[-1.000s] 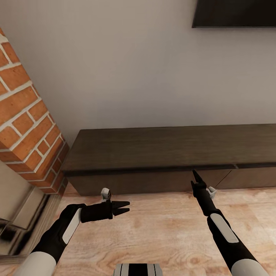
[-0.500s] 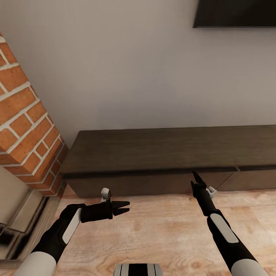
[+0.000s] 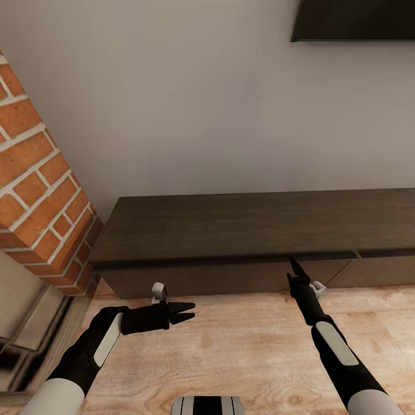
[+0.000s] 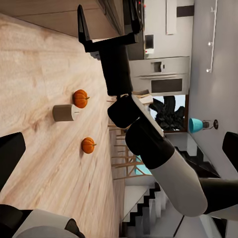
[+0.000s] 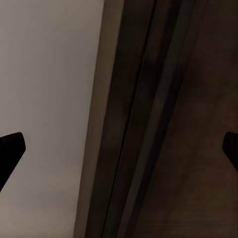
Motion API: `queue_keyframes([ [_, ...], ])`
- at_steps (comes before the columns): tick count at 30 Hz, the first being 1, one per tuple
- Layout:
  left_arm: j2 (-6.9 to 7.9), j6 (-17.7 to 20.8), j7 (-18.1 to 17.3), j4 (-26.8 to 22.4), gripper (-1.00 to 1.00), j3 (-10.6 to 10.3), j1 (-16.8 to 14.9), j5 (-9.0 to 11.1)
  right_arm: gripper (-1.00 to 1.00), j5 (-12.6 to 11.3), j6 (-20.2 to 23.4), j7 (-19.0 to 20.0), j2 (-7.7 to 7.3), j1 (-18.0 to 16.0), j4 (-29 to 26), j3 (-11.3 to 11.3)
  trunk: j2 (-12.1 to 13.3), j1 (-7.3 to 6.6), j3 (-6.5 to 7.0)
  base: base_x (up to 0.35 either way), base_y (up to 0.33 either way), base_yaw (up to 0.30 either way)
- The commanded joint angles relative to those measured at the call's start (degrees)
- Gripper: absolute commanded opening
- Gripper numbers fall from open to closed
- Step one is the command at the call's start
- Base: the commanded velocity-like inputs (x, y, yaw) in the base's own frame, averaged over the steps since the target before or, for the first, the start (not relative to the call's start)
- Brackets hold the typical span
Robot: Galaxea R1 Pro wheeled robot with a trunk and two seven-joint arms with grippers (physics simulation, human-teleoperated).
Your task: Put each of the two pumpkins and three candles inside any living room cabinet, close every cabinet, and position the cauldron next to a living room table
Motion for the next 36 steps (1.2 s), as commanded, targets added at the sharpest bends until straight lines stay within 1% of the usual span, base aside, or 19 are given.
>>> queue_keyframes([
  [1, 0.05, 0.37, -0.05, 0.00, 1.00, -0.12, -0.03, 0.22, 1.00, -0.57, 0.28, 0.19, 0.00, -0.02, 0.02, 0.01, -0.01, -0.01, -0.04, 0.012, 0.000, 0.000],
  [7, 0.07, 0.38, -0.05, 0.00, 1.00, -0.12, -0.03, 0.22, 1.00, -0.57, 0.28, 0.07, 0.00, -0.02, 0.08, 0.01, -0.01, -0.01, -0.04, 0.021, 0.000, 0.000],
  [21, 0.04, 0.40, -0.05, 0.02, 1.00, -0.12, -0.03, 0.22, 1.00, -0.57, 0.28, 0.06, -0.05, -0.02, 0.11, 0.00, -0.01, -0.01, -0.04, 0.121, 0.000, 0.000],
  [36, 0.04, 0.39, -0.05, 0.00, 1.00, -0.12, -0.03, 0.22, 1.00, -0.57, 0.22, 0.06, 0.00, -0.02, 0.14, 0.01, -0.01, -0.01, -0.04, 0.011, 0.000, 0.000],
])
